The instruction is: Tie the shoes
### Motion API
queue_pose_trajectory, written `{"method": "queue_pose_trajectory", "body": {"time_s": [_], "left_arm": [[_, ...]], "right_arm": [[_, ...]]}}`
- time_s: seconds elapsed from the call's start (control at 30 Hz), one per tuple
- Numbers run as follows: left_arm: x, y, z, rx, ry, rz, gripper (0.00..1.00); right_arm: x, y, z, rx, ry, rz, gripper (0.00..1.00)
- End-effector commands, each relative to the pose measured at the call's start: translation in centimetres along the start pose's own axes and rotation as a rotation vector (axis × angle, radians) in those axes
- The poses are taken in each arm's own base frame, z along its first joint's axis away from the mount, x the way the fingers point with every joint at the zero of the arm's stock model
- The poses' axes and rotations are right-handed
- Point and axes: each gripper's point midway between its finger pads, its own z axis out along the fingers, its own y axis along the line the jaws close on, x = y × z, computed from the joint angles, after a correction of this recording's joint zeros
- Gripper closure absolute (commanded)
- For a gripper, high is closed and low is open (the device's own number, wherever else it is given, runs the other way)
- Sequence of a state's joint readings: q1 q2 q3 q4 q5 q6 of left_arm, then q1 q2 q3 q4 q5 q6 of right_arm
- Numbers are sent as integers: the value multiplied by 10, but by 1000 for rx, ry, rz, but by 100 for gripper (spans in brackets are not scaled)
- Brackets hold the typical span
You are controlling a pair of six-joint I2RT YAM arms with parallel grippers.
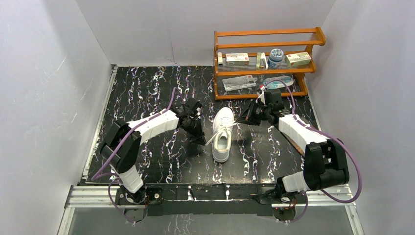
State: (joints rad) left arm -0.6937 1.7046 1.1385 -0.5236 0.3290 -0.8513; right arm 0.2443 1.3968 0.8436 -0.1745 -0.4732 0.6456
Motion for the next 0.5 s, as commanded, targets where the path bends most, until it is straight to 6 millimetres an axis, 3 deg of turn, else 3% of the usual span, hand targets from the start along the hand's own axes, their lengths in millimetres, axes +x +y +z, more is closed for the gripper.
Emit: {"method": "queue_pose_trajectory", "body": {"time_s": [0.0,0.2,0.47], "left_arm": [[19,23,-11,-75,34,-3,100],[24,38,-10,-141,46,-15,100],[28,40,-11,-135,62,-5,100]], "right_arm": [[-23,1,-10,47,-102,-62,100],[-26,-11,-10,106,-113,-74,100],[-28,-17,-14,141,-143,-80,100]]}}
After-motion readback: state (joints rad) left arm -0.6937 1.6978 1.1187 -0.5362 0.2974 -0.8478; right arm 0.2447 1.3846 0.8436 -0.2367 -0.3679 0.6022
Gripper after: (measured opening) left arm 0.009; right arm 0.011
